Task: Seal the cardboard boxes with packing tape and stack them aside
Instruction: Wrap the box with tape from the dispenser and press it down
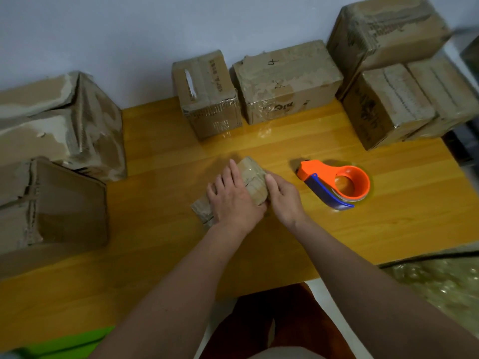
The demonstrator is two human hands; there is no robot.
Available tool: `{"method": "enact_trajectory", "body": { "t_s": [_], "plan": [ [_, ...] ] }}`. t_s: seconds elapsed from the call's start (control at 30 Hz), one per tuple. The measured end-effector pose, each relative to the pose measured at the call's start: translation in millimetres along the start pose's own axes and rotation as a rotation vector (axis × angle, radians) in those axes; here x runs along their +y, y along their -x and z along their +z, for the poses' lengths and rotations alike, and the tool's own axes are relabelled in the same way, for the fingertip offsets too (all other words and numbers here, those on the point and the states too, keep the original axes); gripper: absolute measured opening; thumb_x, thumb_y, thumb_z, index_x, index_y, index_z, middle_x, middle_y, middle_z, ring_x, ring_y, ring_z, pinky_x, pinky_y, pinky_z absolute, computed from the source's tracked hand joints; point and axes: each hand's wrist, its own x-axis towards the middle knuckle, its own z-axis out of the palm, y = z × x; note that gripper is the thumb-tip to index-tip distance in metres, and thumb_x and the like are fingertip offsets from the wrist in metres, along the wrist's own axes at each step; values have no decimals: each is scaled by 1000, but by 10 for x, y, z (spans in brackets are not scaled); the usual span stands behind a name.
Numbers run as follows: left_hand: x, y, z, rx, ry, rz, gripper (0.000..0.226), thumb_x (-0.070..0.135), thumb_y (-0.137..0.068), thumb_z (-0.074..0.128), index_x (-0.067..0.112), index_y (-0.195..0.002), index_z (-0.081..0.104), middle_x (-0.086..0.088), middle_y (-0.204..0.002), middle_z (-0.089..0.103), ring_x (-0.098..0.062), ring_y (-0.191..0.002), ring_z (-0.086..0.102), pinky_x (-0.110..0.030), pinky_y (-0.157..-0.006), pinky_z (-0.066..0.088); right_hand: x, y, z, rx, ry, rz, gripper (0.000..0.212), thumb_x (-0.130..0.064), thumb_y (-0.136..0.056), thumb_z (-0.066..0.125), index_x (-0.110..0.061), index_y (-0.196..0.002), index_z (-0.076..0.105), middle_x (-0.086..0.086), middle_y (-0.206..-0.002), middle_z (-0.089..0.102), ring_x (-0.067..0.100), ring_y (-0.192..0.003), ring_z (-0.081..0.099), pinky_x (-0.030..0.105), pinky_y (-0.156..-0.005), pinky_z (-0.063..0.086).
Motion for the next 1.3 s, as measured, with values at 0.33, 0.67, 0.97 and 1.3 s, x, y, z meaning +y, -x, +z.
{"method": "enact_trajectory", "body": {
  "t_s": [0.33,0.67,0.97,1.3],
  "plan": [
    [-492,-44,-203,-266,28,260,140,59,-63,81,25,-150,-24,1,-159,-26,-26,-148,-4,-48,-117,8,-243,-234,211,71,-607,463,43,-38,-104,28,-19,-122,62,6,-112,65,20,-102,60,28,-84,51],
    [-345,36,-205,-221,26,96,127,48,-72,77,27,-152,-19,-2,-161,-17,-31,-144,9,-55,-112,20,-265,-59,289,110,-829,597,40,-40,-101,38,-15,-128,53,6,-123,60,22,-103,57,36,-90,47],
    [-215,132,-256,-361,425,49,134,44,-62,87,35,-153,-10,-2,-160,-22,-26,-149,-3,-44,-118,14,-361,67,107,99,-148,149,52,-16,-102,34,-15,-152,18,3,-156,25,17,-143,24,28,-118,17],
    [-329,271,-75,-473,444,141,135,32,-71,85,50,-141,-29,-14,-148,24,-35,-138,34,-48,-111,33,-467,8,-194,-120,20,172,39,-8,-100,35,-11,-137,48,5,-131,54,20,-120,49,25,-99,37]
  ]
}}
